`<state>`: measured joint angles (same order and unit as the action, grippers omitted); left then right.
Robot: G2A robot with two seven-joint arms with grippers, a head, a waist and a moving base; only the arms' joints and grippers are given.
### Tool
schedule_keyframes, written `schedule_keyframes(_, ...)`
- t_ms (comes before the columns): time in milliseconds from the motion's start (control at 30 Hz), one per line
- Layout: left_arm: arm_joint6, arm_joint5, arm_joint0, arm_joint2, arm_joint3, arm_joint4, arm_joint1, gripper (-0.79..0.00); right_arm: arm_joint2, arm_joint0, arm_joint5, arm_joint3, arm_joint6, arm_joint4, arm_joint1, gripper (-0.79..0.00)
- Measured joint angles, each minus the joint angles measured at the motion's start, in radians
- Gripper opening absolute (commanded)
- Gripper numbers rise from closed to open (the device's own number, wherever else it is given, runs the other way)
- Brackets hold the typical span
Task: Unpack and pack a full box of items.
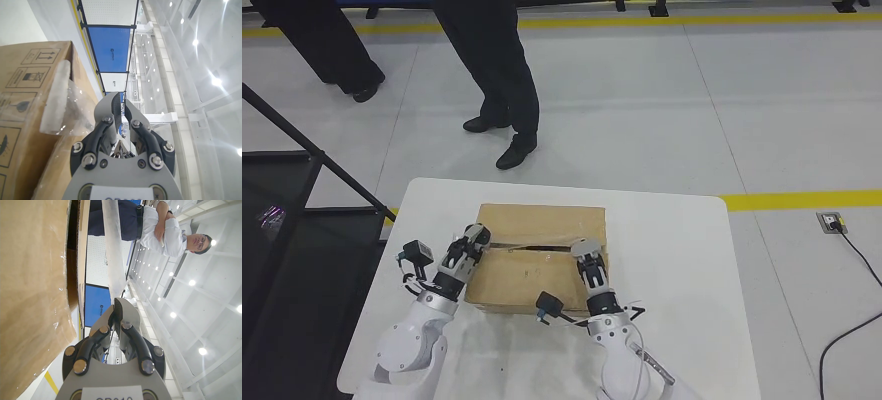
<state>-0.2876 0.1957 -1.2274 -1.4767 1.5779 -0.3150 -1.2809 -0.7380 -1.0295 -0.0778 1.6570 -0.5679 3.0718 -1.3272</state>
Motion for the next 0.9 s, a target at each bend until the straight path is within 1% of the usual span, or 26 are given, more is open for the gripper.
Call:
schedule_keyframes(333,0.005,-0.008,-0.009,-0.015,0.009,0.011,0.002,-0.659,0.002,-0.012,0.01,0.017,-0.005,0.0,0.008,-0.785)
schedule_keyframes(467,0.005,-0.02,-0.011,-0.019,0.011,0.024,0.004,-0.69,0.004,-0.016,0.008,0.021,-0.006,0.0,0.009,-0.785)
schedule_keyframes(567,0.005,-0.04,-0.011,-0.021,0.012,0.042,0.005,-0.693,0.004,-0.019,0.004,0.023,-0.007,0.0,0.009,-0.785)
schedule_keyframes(900,-0.002,-0.098,0.023,-0.003,-0.023,0.087,0.007,-0.702,0.004,-0.026,0.0,0.019,-0.002,0.0,0.008,-0.785)
